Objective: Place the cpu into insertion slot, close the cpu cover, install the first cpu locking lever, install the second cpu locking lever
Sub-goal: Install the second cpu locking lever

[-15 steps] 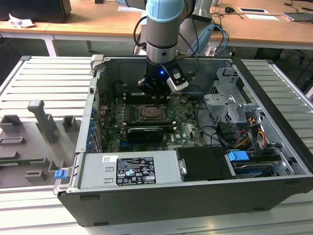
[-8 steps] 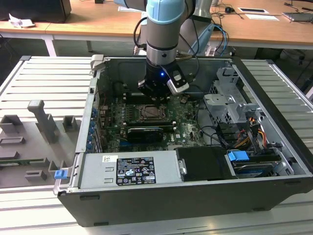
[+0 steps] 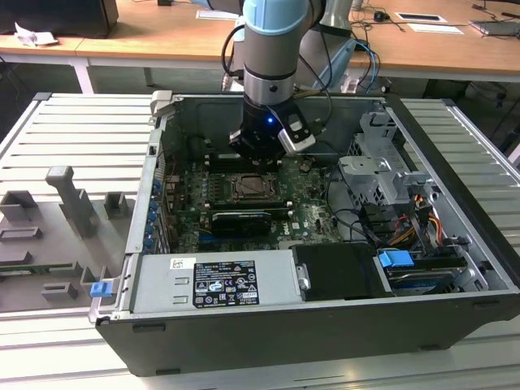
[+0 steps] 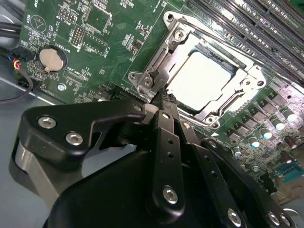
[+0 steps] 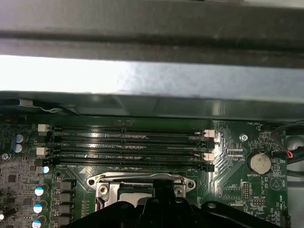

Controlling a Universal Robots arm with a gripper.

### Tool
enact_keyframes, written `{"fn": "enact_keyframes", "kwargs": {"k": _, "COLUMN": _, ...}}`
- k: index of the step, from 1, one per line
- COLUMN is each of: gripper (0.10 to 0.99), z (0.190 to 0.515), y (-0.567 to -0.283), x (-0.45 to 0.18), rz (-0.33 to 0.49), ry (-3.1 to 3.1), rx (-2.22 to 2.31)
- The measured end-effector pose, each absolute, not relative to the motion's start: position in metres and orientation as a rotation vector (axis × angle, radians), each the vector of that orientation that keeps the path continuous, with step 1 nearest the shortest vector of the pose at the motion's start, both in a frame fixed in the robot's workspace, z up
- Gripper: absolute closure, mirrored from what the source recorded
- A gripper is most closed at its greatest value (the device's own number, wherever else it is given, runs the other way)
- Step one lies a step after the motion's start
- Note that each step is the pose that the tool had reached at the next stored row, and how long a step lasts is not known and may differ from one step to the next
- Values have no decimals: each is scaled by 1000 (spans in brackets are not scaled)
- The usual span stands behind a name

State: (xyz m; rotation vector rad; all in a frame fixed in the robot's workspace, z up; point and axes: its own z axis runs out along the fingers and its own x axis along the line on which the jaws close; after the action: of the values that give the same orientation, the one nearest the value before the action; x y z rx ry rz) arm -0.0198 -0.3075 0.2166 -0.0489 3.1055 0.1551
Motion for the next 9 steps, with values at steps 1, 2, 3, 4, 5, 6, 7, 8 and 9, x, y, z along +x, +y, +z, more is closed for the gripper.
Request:
{"fn": "enact_keyframes", "kwargs": {"k": 1, "gripper": 980, "z": 217, "y": -309, "x": -20, "rz": 155, "ry": 3106, "rx": -49}}
{"fn": "enact_keyframes", "kwargs": {"k": 2, "gripper": 980, "z": 217, "y": -310, "x": -20, "rz": 155, "ry": 3106, "rx": -49}}
{"fn": "enact_keyframes", "kwargs": {"k": 3, "gripper": 980, "z": 216, "y": -312, "x": -20, "rz": 155, "ry": 3106, "rx": -49}}
{"fn": "enact_keyframes", "kwargs": {"k": 4, "gripper": 980, "z": 216, "y": -314, "x": -20, "rz": 155, "ry": 3106, "rx": -49}}
{"fn": "enact_keyframes", "kwargs": {"k": 5, "gripper": 980, "z": 216, "y": -315, "x": -20, "rz": 155, "ry": 3106, "rx": -49}}
{"fn": "enact_keyframes", "kwargs": {"k": 6, "gripper": 980, "z": 216, "y": -316, "x": -20, "rz": 155, "ry": 3106, "rx": -49}}
{"fn": "enact_keyframes", "kwargs": {"k": 7, "gripper": 980, "z": 216, "y": -317, "x": -20, "rz": 155, "ry": 3106, "rx": -49}}
{"fn": "enact_keyframes", "kwargs": {"k": 8, "gripper": 980, "z": 216, "y": -317, "x": -20, "rz": 155, "ry": 3105, "rx": -49}}
{"fn": "enact_keyframes", "kwargs": {"k": 9, "gripper": 980, "z": 216, "y": -317, "x": -20, "rz": 155, "ry": 3106, "rx": -49}}
